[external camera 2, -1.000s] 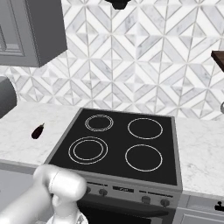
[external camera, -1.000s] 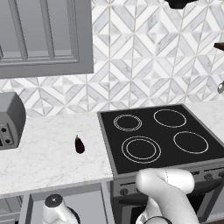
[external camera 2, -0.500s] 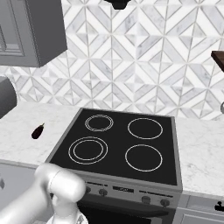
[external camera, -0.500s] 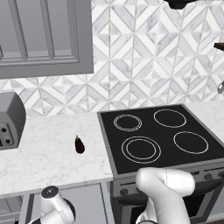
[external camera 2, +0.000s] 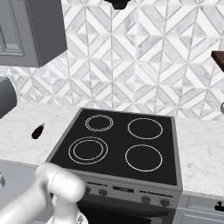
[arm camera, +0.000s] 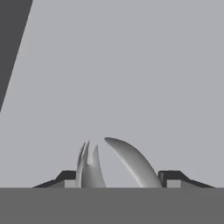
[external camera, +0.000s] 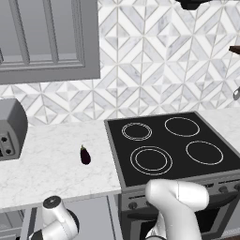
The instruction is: Pick the tongs from the drawer and place it on the counter.
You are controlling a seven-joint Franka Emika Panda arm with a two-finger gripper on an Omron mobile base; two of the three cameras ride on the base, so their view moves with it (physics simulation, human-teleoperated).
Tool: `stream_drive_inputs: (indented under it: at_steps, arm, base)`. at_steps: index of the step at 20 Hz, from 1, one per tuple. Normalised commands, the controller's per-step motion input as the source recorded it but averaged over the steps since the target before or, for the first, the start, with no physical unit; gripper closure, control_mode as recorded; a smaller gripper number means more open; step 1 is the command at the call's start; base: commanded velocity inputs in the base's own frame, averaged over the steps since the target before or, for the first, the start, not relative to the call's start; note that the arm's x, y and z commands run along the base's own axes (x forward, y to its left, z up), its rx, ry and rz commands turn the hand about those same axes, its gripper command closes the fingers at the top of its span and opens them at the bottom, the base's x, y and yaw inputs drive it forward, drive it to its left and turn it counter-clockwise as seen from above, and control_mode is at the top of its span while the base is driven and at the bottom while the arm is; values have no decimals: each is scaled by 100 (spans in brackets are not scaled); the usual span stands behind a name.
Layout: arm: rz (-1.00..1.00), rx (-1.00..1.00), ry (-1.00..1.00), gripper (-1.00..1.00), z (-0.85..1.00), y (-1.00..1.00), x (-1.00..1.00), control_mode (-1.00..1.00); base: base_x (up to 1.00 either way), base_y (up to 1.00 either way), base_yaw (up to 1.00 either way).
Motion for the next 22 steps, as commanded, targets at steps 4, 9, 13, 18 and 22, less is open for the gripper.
stream_drive_inputs:
  at_steps: [4, 9, 13, 18, 22]
  arm:
    - [0, 0, 0, 100, 33, -4, -18, -100]
    - [0, 0, -1, 100, 96, 0, -67, -100]
    - [0, 0, -3, 100, 100, 0, -4, -100]
    - [0, 3, -5, 100, 100, -1, 40, -100]
    - [0, 5, -2, 100, 100, -16, 79, -100]
  base:
    - [0, 0, 0]
    - [0, 0, 0]
    - [0, 0, 0]
    - [0, 0, 0]
    - [0, 0, 0]
